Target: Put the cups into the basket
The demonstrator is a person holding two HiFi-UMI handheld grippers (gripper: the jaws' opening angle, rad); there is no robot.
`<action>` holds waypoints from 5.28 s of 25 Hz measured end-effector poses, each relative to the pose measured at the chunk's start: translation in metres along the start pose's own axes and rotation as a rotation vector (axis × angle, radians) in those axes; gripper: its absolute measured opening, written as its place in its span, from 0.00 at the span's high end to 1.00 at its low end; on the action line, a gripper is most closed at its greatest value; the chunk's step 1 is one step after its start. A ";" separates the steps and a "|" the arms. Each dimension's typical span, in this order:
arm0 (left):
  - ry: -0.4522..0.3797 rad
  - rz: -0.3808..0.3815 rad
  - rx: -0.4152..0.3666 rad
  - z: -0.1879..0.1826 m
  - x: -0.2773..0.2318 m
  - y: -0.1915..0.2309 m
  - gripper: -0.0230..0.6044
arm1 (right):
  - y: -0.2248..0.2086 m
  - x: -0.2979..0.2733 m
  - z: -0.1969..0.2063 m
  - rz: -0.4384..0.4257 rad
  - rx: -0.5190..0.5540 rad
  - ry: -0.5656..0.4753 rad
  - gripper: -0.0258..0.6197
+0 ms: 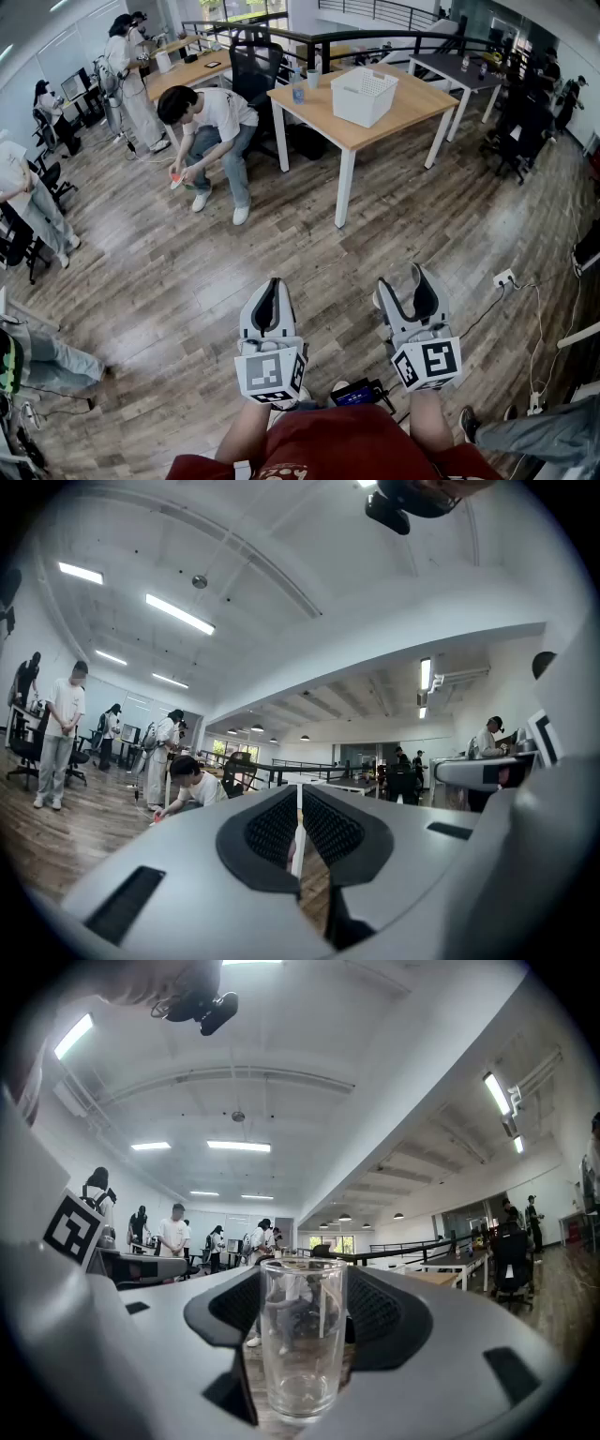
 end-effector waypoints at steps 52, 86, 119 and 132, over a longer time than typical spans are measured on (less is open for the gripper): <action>0.026 0.046 -0.017 0.029 -0.114 -0.075 0.93 | -0.115 -0.052 0.025 0.019 -0.041 0.023 0.52; 0.029 0.131 -0.010 0.022 -0.262 0.063 0.93 | -0.082 -0.231 0.015 0.106 0.024 0.015 0.52; 0.051 0.133 -0.018 0.033 -0.413 -0.021 0.93 | -0.230 -0.317 0.028 0.094 -0.032 -0.003 0.52; 0.041 0.113 -0.030 0.036 -0.472 -0.069 0.93 | -0.306 -0.342 0.035 0.085 -0.056 -0.006 0.52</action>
Point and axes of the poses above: the fingertips, and each gripper's own axes: x backward along the fingers, y to its left, z out of its underside, the point moved 1 cm from there along x, backward along the fingers, and after that the axes turned 2 degrees about z, right-handed, at the moved point
